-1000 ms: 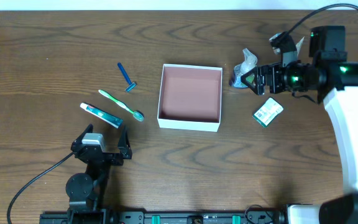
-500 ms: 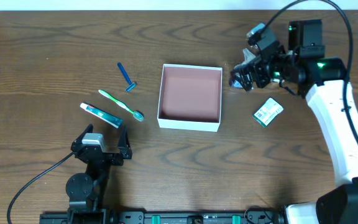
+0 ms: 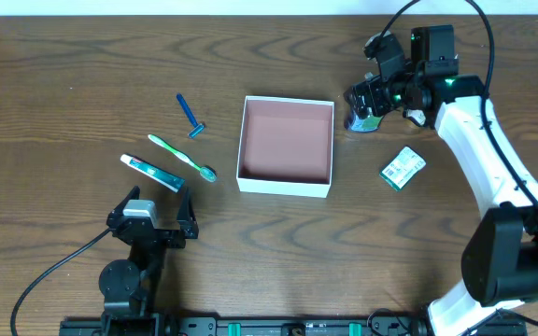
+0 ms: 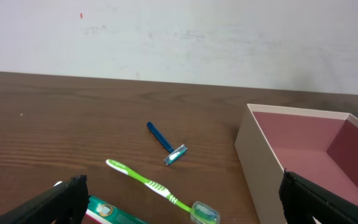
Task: Pack container
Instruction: 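Reach the right gripper to the blue soap pump bottle and grasp it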
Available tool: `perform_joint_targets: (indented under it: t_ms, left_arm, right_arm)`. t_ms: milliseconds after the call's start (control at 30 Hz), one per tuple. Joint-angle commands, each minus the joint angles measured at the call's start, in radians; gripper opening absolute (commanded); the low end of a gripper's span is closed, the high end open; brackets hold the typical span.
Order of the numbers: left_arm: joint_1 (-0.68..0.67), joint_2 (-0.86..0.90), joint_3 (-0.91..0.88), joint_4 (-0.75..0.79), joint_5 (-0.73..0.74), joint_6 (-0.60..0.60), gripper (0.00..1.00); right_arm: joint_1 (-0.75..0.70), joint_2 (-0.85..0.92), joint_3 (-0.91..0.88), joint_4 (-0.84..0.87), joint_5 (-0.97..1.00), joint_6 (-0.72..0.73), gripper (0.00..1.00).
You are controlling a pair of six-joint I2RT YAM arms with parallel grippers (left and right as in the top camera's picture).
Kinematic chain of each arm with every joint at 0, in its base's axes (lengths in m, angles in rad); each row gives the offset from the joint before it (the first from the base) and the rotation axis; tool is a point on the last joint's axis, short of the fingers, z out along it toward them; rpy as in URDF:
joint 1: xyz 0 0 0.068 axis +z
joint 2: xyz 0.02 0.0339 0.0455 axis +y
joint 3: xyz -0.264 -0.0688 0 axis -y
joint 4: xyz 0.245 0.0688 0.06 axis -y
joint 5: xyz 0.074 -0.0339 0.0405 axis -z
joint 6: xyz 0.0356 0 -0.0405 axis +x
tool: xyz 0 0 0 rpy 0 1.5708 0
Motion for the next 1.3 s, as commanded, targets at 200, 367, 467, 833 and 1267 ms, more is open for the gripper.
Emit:
perform_joint_targets:
  t_ms: [200, 367, 467, 833, 1267]
  left_arm:
    - [-0.003, -0.006, -0.018, -0.035, 0.014, -0.001, 0.98]
    - [-0.003, -0.006, -0.018, -0.035, 0.014, -0.001, 0.98]
    - [-0.003, -0.006, -0.018, -0.035, 0.014, -0.001, 0.98]
    - [-0.003, -0.006, -0.018, -0.035, 0.014, -0.001, 0.98]
    - [-0.003, -0.006, -0.018, -0.035, 0.014, -0.001, 0.98]
  right_arm:
    - [0.002, 0.032, 0.015, 0.012, 0.080, 0.058, 0.73]
    - [0.002, 0.032, 0.015, 0.004, 0.100, 0.062, 0.62]
    - [0.002, 0.032, 0.015, 0.004, 0.100, 0.063, 0.49]
    - [0.003, 0.032, 0.014, -0.019, 0.100, 0.062, 0.35]
    - [0.003, 0.027, 0.017, -0.021, 0.099, 0.064, 0.05]
